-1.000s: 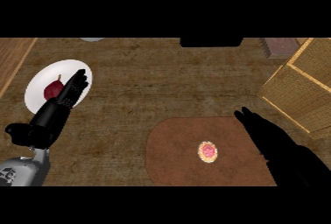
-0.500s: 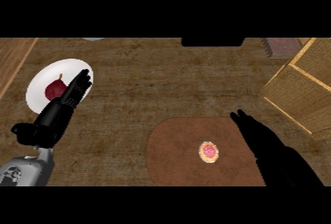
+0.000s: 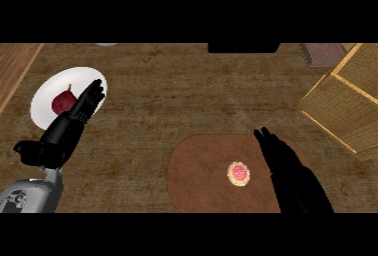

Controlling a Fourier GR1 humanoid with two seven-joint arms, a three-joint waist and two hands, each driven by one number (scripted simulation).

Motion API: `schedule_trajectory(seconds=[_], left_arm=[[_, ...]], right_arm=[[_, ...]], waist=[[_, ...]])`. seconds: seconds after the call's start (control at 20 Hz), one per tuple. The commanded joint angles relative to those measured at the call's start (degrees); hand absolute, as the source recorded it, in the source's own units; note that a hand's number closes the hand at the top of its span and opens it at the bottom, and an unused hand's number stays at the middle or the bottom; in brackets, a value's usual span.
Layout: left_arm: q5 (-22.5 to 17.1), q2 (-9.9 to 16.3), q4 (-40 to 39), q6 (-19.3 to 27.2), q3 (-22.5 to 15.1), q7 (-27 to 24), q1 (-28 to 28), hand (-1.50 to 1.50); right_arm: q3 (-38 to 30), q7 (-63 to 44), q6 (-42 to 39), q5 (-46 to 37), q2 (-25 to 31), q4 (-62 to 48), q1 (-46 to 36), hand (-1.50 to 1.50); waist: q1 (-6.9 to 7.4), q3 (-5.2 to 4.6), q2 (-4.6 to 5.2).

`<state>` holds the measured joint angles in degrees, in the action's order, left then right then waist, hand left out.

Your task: Pick the cupcake from the cutting board and place it in the basket

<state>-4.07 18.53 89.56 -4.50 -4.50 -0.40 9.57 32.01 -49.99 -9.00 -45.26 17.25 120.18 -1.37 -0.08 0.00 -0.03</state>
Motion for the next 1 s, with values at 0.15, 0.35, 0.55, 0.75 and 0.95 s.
schedule_trajectory(seconds=[0.15,0.35,0.55,0.75,0.95], left_arm=[[1.95,-2.02,2.59,-1.49,1.33,1.47,-0.36,0.00],[3.44,-3.46,4.37,-1.97,0.44,2.01,-2.69,0.00],[3.23,-3.99,2.81,-3.40,3.25,1.49,-1.65,0.00],[3.42,-3.37,1.36,-5.42,5.53,2.53,1.53,0.00],[6.23,-6.18,3.81,-3.20,3.15,3.36,0.39,0.00]], right_arm=[[-4.47,10.66,3.36,-0.86,-0.18,-5.50,3.14,-1.50],[-1.46,12.09,6.15,-4.34,-3.16,-5.54,5.17,-1.50],[-6.02,9.04,-2.52,-0.42,-5.61,-3.39,0.01,-1.50],[-2.63,11.25,1.02,-6.01,-5.94,-5.29,5.03,-1.50],[-1.19,9.01,-0.10,-9.60,-7.87,-7.36,3.46,-1.50]], waist=[[0.03,0.01,0.01],[0.06,0.01,-0.03],[0.10,-0.01,0.00],[-0.05,0.00,0.00],[0.03,0.00,-0.02]])
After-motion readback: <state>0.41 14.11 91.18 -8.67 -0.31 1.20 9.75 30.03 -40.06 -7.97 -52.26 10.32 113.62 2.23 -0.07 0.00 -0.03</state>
